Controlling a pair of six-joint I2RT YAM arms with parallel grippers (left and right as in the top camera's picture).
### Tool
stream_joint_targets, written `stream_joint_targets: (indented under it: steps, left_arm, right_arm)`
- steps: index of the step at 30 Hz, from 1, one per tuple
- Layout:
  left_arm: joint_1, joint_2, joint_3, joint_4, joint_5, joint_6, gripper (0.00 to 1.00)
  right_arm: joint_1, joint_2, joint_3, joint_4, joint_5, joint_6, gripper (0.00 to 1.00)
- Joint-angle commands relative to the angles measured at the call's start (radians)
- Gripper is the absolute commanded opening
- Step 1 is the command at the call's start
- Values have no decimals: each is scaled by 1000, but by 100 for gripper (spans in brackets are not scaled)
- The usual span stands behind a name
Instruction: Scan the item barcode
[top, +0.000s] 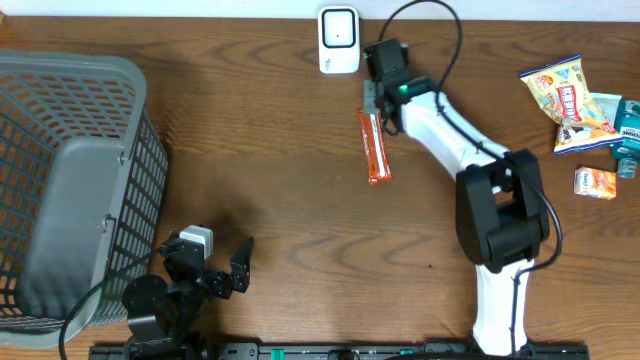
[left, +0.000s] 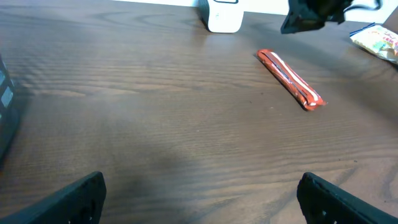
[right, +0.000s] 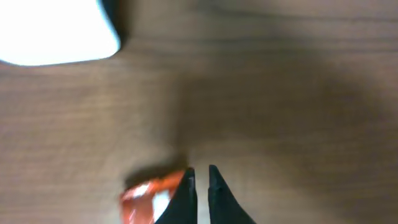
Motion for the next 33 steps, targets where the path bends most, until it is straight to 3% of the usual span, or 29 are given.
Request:
stream_joint_targets:
  steps: [1,6,9,13,20,23,25,26,29,33]
  left_arm:
    - [-4,-4,3,4,-2,6,98]
    - [-4,-4,3,4,-2,6,98]
    - [-4,-4,3,4,-2,6,98]
    - [-4,-4,3,4,-2,6,98]
    - [-4,-4,3,4,-2,6,98]
    - [-4,-4,3,4,-2,6,98]
    - [-4,-4,3,4,-2,6,98]
    - [-4,-4,3,4,-2,6,98]
    - [-4,-4,3,4,-2,6,98]
    - [-4,-4,3,4,-2,6,98]
  right_arm:
    - [-6,92,8,35,-130,-8,1]
    - [-6,135,8,55,-218,-17,1]
    - [-1,133,11,67,-389,-126,1]
    - [0,133,17,-35,-588,-241,1]
    - [-1,68,37,-241,-621,-389,2]
    - [-12,-18,69,-304,-612,-463,29]
    - [-24,-82,82,-357,-604,-573,59]
    - [-32,-115,84,-389,-595,-645,64]
    - [-62,-171,83,-496,-560,-799,75]
    - [-121,-163,78,-668,-573,-903,72]
